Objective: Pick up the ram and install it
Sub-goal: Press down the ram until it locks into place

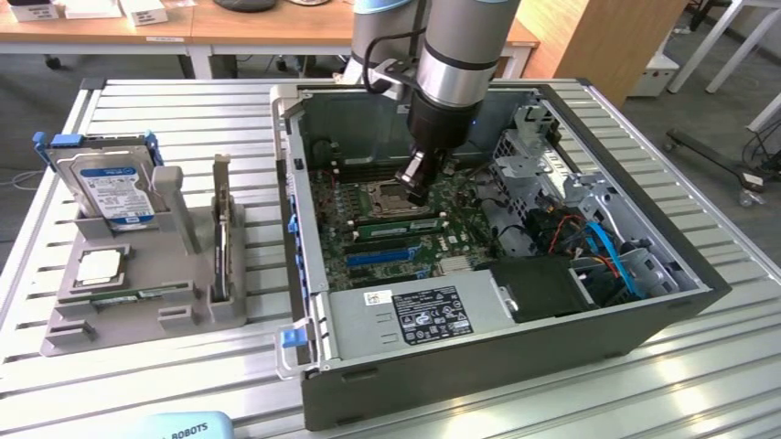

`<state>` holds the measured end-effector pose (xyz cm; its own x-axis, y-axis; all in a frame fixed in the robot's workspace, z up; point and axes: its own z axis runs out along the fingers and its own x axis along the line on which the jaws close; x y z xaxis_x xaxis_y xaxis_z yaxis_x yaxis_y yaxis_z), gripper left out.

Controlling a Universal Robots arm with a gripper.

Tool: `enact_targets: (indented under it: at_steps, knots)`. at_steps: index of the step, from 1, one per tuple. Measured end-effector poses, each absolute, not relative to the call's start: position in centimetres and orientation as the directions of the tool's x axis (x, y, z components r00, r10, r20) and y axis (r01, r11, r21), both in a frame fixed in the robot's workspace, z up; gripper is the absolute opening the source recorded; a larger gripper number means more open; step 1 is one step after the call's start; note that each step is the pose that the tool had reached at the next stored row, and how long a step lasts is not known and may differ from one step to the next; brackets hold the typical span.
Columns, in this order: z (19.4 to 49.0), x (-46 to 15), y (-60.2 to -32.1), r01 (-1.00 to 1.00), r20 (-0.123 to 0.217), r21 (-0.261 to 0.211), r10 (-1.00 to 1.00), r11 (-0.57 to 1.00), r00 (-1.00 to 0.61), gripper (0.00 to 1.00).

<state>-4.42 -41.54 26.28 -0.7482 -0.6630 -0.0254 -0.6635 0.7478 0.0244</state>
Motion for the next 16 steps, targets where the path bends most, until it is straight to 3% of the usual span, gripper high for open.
enact_targets:
  at_steps: [16]
  knots:
    - [26.22, -4.42, -41.54, -0.438, -0.026, 0.024, -0.437, 0.899, -0.899, 0.1]
